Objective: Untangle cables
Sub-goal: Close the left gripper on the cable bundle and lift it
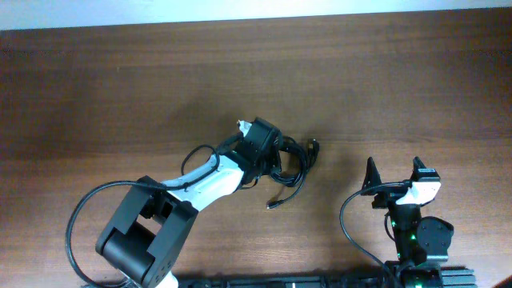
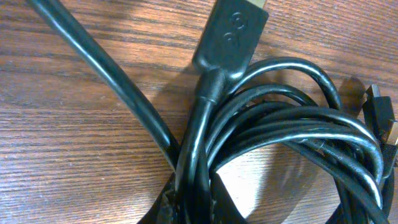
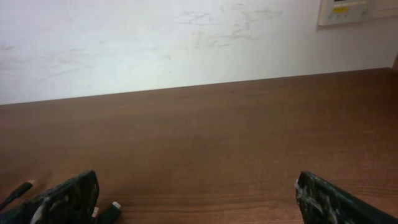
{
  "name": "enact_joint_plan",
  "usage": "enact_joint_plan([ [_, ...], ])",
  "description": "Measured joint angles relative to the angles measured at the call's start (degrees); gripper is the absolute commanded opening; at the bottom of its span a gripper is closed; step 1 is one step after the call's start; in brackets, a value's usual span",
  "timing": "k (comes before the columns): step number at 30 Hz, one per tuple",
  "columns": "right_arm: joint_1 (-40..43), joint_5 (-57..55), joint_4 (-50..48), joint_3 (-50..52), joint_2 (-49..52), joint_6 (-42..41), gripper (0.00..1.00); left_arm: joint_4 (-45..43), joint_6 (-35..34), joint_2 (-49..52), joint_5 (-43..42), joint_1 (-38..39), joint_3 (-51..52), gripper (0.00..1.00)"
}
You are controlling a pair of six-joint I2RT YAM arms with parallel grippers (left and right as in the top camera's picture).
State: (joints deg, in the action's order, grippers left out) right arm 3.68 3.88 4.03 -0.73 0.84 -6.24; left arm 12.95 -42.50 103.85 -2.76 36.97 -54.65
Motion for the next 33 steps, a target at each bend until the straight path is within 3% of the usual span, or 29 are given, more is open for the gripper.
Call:
enact_joint_plan([
  [9,0.0,0.0,0.0,0.0,0.0,0.0,0.99,10.3,0.2,0.0,2.3,0.0,-4.0,0.00],
  [19,0.0,0.0,0.0,0.0,0.0,0.0,0.99,20.9,8.3,-0.4,11.0,-2.2,-6.4,0.00],
  [23,0.0,0.0,0.0,0.0,0.0,0.0,0.99,22.5,15.8,-0.5,13.5,-4.3,-6.4,0.00],
  [27,0.0,0.0,0.0,0.0,0.0,0.0,0.99,22.8,28.0,-0.5,15.2,-4.5,-6.5,0.00],
  [33,0.0,0.0,0.0,0.0,0.0,0.0,0.99,23.3,38.6,-0.5,16.2,-4.7,-6.5,0.00],
])
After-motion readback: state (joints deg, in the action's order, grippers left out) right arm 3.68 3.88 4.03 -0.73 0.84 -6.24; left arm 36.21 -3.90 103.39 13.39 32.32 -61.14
